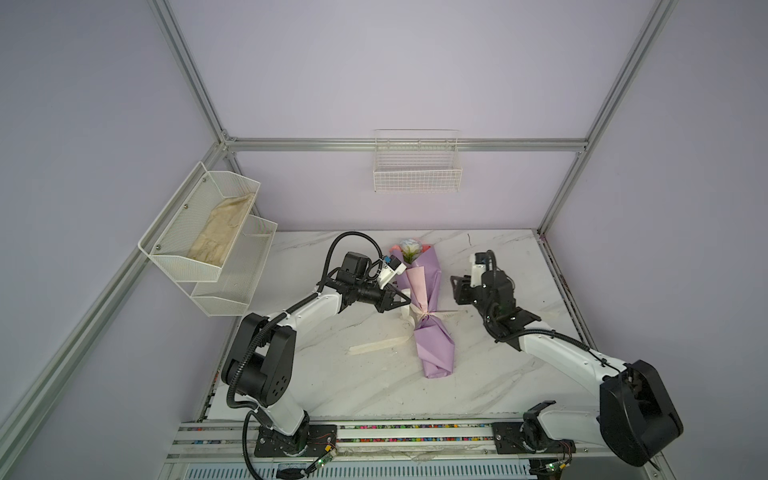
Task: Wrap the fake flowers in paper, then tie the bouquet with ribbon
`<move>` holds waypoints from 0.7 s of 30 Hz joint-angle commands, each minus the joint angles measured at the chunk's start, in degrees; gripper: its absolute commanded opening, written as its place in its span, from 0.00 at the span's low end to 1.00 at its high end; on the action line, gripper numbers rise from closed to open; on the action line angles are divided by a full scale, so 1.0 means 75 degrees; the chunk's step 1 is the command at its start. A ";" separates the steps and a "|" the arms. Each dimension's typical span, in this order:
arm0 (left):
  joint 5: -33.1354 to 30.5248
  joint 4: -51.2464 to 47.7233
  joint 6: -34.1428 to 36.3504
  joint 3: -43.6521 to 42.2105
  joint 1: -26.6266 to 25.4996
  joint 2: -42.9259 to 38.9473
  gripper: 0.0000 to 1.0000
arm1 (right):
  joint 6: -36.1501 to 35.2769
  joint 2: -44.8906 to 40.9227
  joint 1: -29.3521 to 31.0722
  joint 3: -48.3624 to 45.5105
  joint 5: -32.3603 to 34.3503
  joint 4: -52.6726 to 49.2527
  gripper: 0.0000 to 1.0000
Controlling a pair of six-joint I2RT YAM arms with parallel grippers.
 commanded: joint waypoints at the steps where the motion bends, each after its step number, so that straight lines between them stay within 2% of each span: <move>1: -0.0180 -0.0141 0.0086 0.0409 -0.0090 -0.0445 0.00 | 0.1688 -0.0064 -0.1257 0.0183 -0.0201 -0.2959 0.45; 3: -0.0252 -0.0469 0.0270 0.0504 -0.0169 -0.0439 0.00 | 0.1635 0.0077 -0.2193 0.0143 -0.0886 -0.3233 0.44; 4: -0.0294 -0.0544 0.0318 0.0532 -0.0200 -0.0418 0.00 | 0.1573 0.0190 -0.2404 0.0184 -0.1188 -0.3270 0.44; 7: -0.0328 -0.0596 0.0348 0.0594 -0.0267 -0.0364 0.00 | 0.1854 0.0828 -0.2556 0.0522 -0.0971 -0.3686 0.48; 12: -0.0354 -0.0748 0.0374 0.0777 -0.0326 -0.0304 0.00 | 0.2320 0.1840 -0.2781 0.0654 -0.0722 -0.3480 0.57; 18: -0.0364 -0.0970 0.0537 0.0946 -0.0328 -0.0316 0.00 | 0.2524 0.2551 -0.2785 0.0943 -0.0472 -0.3398 0.57; 21: -0.0352 -0.1006 0.0547 0.0990 -0.0327 -0.0314 0.00 | 0.2513 0.2721 -0.2788 0.0826 -0.0396 -0.3294 0.53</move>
